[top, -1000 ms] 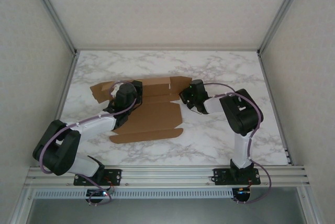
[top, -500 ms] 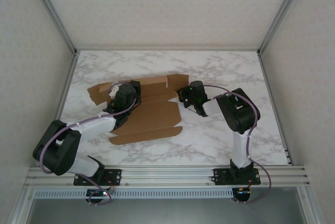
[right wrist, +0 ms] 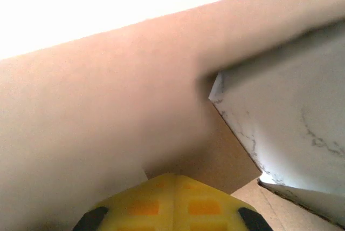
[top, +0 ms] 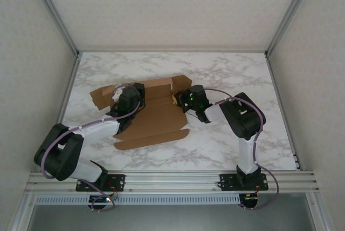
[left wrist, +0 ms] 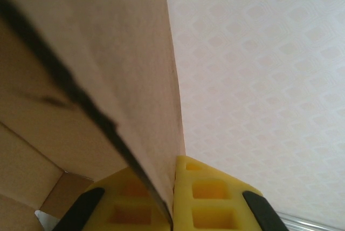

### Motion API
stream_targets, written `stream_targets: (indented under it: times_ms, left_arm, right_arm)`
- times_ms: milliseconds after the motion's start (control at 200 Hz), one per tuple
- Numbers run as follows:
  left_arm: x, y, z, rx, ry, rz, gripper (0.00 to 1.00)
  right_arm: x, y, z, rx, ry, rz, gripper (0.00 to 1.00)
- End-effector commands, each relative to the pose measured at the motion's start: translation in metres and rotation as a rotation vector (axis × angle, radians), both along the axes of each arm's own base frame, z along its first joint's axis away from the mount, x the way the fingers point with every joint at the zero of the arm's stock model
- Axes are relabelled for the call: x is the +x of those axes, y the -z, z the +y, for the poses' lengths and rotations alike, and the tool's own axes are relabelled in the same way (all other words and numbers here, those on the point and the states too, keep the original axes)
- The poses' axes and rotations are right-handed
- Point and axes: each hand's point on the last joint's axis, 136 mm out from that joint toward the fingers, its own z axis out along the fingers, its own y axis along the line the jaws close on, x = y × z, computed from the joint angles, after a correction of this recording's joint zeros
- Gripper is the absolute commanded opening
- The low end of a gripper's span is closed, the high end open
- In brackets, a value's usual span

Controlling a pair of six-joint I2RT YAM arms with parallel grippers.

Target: Fold the paper box

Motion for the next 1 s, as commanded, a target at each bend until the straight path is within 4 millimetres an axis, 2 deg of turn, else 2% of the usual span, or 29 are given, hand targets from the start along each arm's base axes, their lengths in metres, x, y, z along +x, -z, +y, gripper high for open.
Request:
stream_targets:
  times_ms: [0, 305, 471, 586, 706, 781, 996]
  left_arm:
    - [-0.018, 0.052, -0.008, 0.047, 0.068, 0.171, 0.00]
    - [-0.020, 0.054, -0.011, 0.050, 0.081, 0.176, 0.00]
    - [-0.021, 0.054, -0.011, 0.049, 0.081, 0.175, 0.00]
    - [-0.020, 0.052, -0.010, 0.055, 0.080, 0.172, 0.00]
    - [-0.020, 0.051, -0.011, 0.057, 0.080, 0.172, 0.00]
    - [-0.020, 0.052, -0.008, 0.062, 0.074, 0.177, 0.00]
    - [-0.023, 0.048, 0.002, 0.080, 0.043, 0.174, 0.00]
  right_arm:
    - [-0.014, 0.019, 0.017, 0.001, -0.062, 0.058, 0.00]
    - [-0.020, 0.056, 0.017, -0.095, -0.073, 0.149, 0.00]
    - [-0.033, 0.079, 0.001, -0.234, -0.070, 0.240, 0.00]
    - [-0.038, 0.086, -0.007, -0.283, -0.059, 0.266, 0.00]
    - [-0.035, 0.080, -0.004, -0.275, -0.078, 0.246, 0.01]
    - [-0.031, 0.067, -0.001, -0.259, -0.092, 0.196, 0.05]
    - [-0.026, 0.025, -0.014, -0.279, -0.098, 0.072, 0.12]
